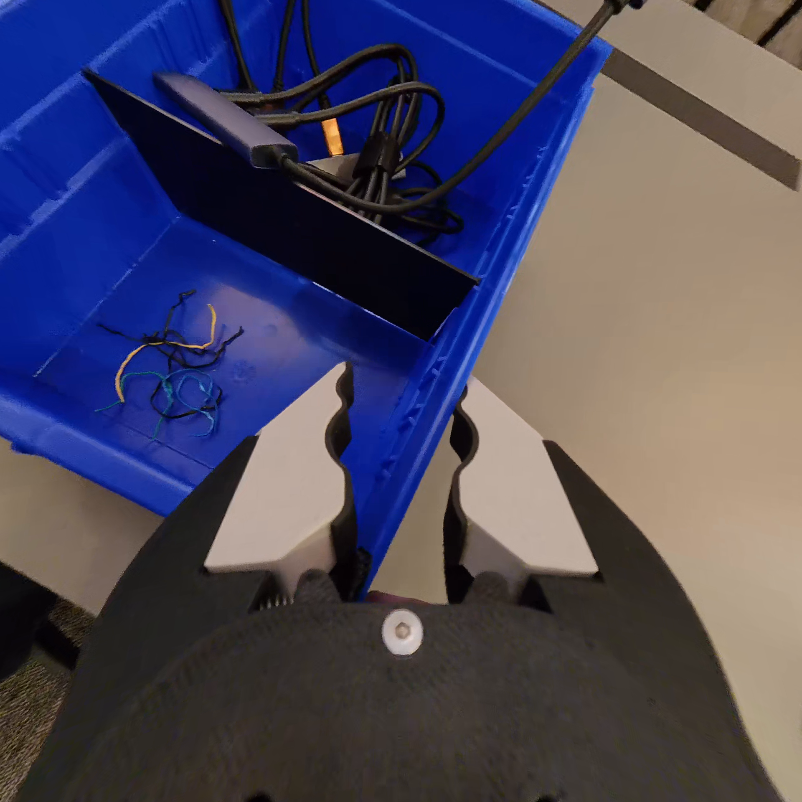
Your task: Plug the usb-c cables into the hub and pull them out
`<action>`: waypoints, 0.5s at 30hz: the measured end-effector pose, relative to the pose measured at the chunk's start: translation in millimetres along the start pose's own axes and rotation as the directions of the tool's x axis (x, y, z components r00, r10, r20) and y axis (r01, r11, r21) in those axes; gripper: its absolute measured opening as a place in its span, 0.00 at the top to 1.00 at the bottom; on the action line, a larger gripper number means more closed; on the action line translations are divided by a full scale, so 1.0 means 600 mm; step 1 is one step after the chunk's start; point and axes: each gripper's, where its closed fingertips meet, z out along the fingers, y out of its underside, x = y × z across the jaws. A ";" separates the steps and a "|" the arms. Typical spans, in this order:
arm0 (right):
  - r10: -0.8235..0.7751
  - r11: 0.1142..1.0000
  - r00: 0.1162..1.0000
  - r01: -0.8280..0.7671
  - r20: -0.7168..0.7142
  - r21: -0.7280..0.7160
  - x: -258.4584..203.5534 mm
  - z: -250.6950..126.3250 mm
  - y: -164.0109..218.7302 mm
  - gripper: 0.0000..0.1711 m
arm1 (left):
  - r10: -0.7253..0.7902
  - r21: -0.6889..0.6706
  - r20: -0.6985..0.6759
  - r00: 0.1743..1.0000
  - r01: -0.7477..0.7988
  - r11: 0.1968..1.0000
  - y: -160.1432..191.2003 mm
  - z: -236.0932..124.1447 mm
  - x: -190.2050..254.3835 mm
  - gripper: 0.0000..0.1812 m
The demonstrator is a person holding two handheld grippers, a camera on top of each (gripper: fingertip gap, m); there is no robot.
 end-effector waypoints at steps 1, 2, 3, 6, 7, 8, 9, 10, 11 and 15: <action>-0.010 1.000 1.000 0.010 0.028 0.003 -0.015 0.001 -0.004 0.74 | 0.009 -0.001 -0.006 1.000 -0.009 1.000 -0.002 0.001 0.004 0.96; -0.027 1.000 0.998 0.026 0.057 0.002 -0.029 0.002 -0.007 0.71 | 0.016 0.000 -0.017 1.000 -0.016 1.000 -0.005 0.002 0.008 0.96; -0.034 0.999 0.996 0.034 0.081 0.005 -0.039 0.001 -0.011 0.69 | 0.019 -0.002 -0.030 0.999 -0.019 1.000 -0.005 0.003 0.013 0.96; 0.032 0.997 0.992 -0.040 0.125 0.063 -0.042 -0.007 -0.035 0.67 | 0.051 -0.043 -0.046 0.998 -0.053 0.998 0.006 0.014 0.023 0.83; 0.049 0.995 0.991 -0.059 0.125 0.075 -0.038 -0.008 -0.041 0.67 | 0.060 -0.058 -0.042 0.997 -0.062 0.996 0.011 0.018 0.024 0.83; 0.060 0.994 0.991 -0.070 0.116 0.082 -0.031 -0.008 -0.045 0.67 | 0.051 -0.047 -0.069 0.996 -0.054 0.997 0.007 0.020 0.032 0.88; 0.059 0.994 0.991 -0.069 0.120 0.079 -0.030 -0.007 -0.047 0.68 | 0.022 -0.006 -0.082 0.996 -0.022 1.000 -0.005 0.018 0.035 0.94; 0.053 0.996 0.991 -0.062 0.126 0.070 -0.033 -0.003 -0.047 0.69 | 0.001 0.012 -0.071 0.997 0.000 1.000 -0.011 0.018 0.032 0.96; 0.043 0.997 0.994 -0.049 0.105 0.055 -0.031 0.003 -0.045 0.70 | 0.009 0.013 -0.069 0.998 -0.008 1.000 -0.013 0.020 0.033 0.96; 0.005 1.000 1.000 -0.005 -0.005 -0.002 -0.022 0.028 -0.037 0.83 | -0.010 0.052 -0.092 0.996 0.015 0.999 -0.029 0.022 0.043 0.97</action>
